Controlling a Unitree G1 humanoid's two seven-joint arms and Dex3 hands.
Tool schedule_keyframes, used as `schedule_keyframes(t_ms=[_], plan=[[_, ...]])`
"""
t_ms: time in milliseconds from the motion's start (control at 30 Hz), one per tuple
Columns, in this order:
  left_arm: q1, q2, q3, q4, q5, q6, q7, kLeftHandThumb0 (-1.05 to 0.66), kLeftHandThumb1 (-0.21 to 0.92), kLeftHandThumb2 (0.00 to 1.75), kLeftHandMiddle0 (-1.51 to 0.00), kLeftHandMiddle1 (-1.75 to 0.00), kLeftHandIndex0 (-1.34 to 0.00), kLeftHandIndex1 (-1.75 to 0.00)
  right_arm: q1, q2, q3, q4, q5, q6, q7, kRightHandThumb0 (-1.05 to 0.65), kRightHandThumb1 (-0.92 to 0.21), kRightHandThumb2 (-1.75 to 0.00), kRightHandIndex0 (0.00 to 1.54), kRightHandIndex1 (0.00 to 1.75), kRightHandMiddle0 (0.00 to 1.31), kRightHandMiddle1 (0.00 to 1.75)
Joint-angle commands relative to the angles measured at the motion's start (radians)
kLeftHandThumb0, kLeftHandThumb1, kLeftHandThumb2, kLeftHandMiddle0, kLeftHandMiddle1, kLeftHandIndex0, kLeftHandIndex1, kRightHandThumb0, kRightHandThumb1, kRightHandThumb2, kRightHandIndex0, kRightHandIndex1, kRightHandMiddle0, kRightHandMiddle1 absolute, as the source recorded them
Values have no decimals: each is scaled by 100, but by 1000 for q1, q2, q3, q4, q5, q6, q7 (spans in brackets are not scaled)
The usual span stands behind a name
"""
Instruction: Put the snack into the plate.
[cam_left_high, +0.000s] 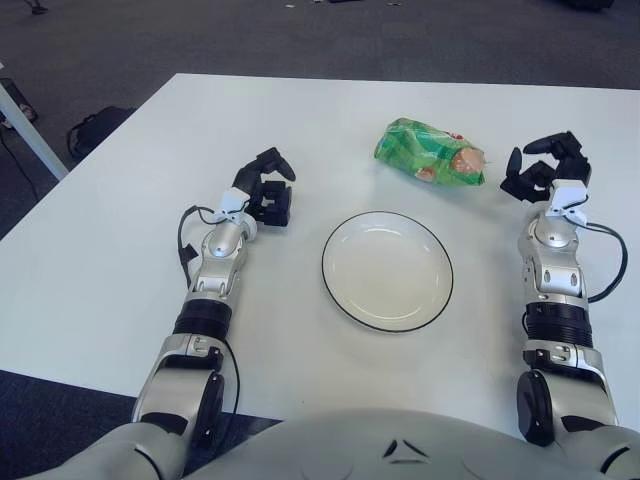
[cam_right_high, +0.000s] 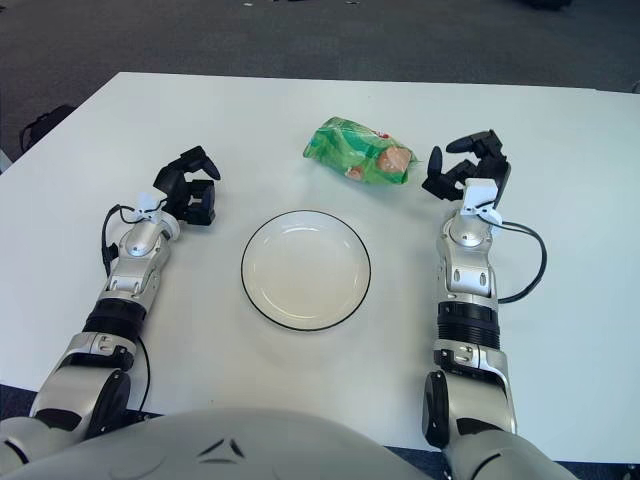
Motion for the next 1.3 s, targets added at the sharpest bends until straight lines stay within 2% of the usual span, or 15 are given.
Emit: schedule_keyframes(t_ms=[0,133,333,467,633,767,933,1000,1133,1200,1267], plan=[[130,-35,-11,55,17,13,25,-51,24,141,-136,-175,-68,-175,-37,-28,-2,-43,-8,45,25,-4,-36,-121,69,156,39,175],[138,-40,-16,39,33,18,48,-52,23,142,-136,-175,-69,-175,-72,-53,9,-87,-20,93,58,-2,-39,-118,63,158,35,175],[140,-42,-18,30,44,24,58,-52,22,143,-136,-175,-69,-175,-94,-59,21,-122,-35,140,81,-1,-43,-114,58,159,33,175],[139,-43,-20,33,43,18,60,-52,22,144,-136,-175,-70,-175,-165,-83,69,-216,-72,257,126,-1,-45,-112,57,160,31,175],[138,-42,-24,33,40,15,54,-53,22,144,-136,-175,-70,-175,-180,-144,127,-238,-146,283,187,-1,-53,-101,54,155,28,175],[138,-41,-27,29,43,22,61,-53,21,144,-136,-175,-70,-175,-213,-200,174,-167,-217,258,221,-1,-62,-87,50,149,25,175],[138,-44,-30,32,44,21,68,-52,22,144,-136,-175,-70,-175,-275,-227,223,-42,-266,198,232,-1,-69,-77,48,146,22,175],[138,-47,-31,34,43,17,69,-52,22,144,-136,-175,-70,-175,-290,-229,238,-11,-279,174,233,-1,-75,-68,45,144,20,175],[134,-49,-32,47,36,7,62,-51,24,141,-136,-175,-68,-175,-328,-248,307,75,-328,62,244,-1,-88,-50,38,143,16,175],[133,-49,-33,52,37,1,63,-51,24,141,-136,-175,-68,-175,-341,-256,332,105,-349,23,248,-21,-90,-50,26,144,18,175],[132,-51,-34,56,39,-5,65,-51,25,140,-136,-175,-67,-175,-352,-260,348,129,-364,-5,249,-28,-91,-51,20,143,19,175]])
